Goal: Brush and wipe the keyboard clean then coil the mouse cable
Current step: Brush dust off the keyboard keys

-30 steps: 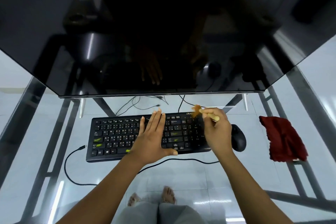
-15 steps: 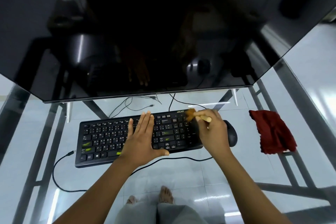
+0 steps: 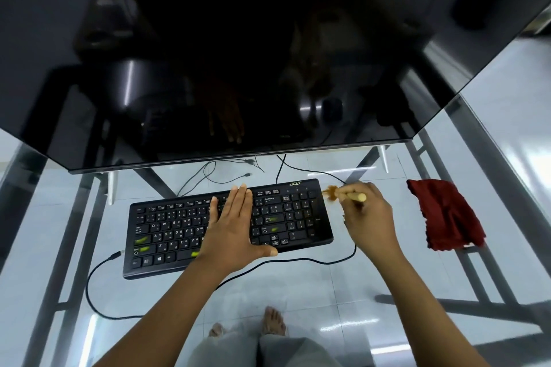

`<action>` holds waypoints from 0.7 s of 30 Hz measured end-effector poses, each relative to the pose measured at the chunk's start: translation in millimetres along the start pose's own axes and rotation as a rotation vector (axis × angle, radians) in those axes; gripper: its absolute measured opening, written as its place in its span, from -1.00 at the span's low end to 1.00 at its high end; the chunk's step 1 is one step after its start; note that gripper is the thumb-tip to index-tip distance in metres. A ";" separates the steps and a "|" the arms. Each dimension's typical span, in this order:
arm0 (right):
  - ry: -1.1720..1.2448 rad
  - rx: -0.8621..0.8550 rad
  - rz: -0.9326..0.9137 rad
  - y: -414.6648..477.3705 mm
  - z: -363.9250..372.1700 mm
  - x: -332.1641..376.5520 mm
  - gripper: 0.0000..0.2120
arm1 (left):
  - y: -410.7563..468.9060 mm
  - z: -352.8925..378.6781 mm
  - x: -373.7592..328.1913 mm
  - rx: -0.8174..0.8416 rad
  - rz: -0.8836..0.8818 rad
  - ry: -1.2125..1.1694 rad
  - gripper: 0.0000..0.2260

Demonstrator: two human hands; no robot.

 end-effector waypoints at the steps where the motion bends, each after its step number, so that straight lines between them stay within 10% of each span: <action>1: 0.032 0.058 -0.013 -0.9 4.0 1.6 -0.85 | 0.4 -0.5 0.2 0.003 -0.002 0.002 0.16; 4: -0.057 0.340 -0.024 -14.5 37.0 5.3 -0.87 | 0.4 -1.3 0.5 0.010 -0.002 0.005 0.16; 7: -0.080 0.042 0.020 -2.2 6.8 -5.4 -0.83 | 0.3 0.2 -0.9 0.015 -0.004 -0.004 0.15; 11: -0.092 0.293 -0.011 -14.1 30.1 1.1 -0.86 | 0.3 -0.9 -1.4 0.003 0.001 -0.019 0.16; 15: -0.061 0.003 0.000 -5.5 0.8 -1.8 -0.84 | 1.0 -0.8 -0.2 0.010 -0.004 -0.040 0.16; 19: -0.032 0.294 -0.075 -20.6 39.0 12.9 -0.87 | 1.8 -1.6 1.6 0.023 0.006 -0.060 0.17; 21: -0.026 0.136 -0.101 -16.1 30.1 13.8 -0.87 | 1.5 -1.3 1.7 0.038 0.021 -0.060 0.18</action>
Point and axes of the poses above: each hand's wrist, its own y-axis towards the middle knuckle, its own z-axis out of the palm, x = y × z, the point moved 10 cm from there along y, towards the middle knuckle, and after that the axes turned 8 degrees about z, right-handed, at the moved point
